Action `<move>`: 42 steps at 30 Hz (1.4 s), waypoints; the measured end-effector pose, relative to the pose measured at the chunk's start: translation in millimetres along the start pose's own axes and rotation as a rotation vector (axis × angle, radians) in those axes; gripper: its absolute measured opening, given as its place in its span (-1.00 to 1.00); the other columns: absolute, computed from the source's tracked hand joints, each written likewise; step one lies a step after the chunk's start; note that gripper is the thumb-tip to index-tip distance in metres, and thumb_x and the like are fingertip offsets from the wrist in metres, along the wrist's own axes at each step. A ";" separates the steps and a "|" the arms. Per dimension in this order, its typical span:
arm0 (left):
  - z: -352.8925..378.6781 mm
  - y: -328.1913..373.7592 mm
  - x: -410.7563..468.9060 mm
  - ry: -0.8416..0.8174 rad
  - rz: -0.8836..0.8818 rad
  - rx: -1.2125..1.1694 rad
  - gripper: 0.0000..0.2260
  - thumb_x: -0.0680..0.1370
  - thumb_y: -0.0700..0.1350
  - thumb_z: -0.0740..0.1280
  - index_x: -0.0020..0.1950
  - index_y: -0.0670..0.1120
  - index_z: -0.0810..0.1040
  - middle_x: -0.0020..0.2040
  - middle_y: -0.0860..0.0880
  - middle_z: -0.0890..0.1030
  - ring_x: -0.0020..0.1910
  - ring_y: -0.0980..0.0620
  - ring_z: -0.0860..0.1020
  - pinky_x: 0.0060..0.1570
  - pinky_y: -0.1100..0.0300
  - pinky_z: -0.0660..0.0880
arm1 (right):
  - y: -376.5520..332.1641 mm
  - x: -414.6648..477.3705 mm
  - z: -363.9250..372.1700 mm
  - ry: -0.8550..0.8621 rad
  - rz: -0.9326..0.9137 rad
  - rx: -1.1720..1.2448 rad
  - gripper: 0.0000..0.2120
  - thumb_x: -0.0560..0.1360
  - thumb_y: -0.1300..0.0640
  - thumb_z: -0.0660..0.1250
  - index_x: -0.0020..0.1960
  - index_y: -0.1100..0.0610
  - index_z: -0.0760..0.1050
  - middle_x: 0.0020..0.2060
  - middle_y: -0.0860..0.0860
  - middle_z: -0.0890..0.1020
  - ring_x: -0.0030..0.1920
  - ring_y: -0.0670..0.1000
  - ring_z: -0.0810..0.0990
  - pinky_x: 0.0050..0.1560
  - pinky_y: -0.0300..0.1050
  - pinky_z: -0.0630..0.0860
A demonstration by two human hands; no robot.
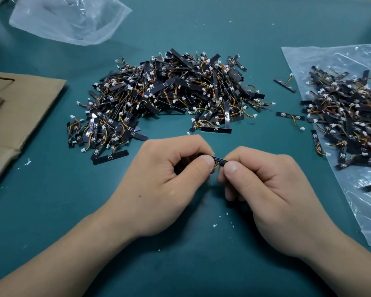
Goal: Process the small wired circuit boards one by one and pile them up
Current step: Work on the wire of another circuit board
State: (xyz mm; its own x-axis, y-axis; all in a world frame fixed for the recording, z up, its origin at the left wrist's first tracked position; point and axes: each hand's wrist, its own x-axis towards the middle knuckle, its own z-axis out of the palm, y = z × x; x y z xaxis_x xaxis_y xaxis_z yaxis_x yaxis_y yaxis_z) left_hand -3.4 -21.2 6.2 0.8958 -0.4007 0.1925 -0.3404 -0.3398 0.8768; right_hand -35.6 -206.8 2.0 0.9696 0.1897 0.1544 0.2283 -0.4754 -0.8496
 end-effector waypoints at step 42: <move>-1.2 -2.9 -1.1 -0.019 0.008 -0.053 -0.84 0.57 -0.17 0.28 -0.17 -0.13 0.62 -0.33 -0.09 0.58 -0.30 -0.18 0.52 -0.27 -0.07 0.44 | 1.8 -1.2 -2.8 -0.088 -0.029 -0.029 -0.62 0.55 -0.06 0.20 -0.35 0.13 0.44 -0.50 0.08 0.40 -0.47 0.02 0.33 -0.42 -0.02 0.31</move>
State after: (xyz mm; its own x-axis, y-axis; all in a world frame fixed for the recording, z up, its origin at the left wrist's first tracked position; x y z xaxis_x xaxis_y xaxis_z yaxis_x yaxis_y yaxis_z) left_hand -3.1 -18.8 3.9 0.8874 -0.4195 0.1914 -0.3313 -0.2914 0.8974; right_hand -36.2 -210.4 1.7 0.9515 0.2777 0.1327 0.2597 -0.4930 -0.8304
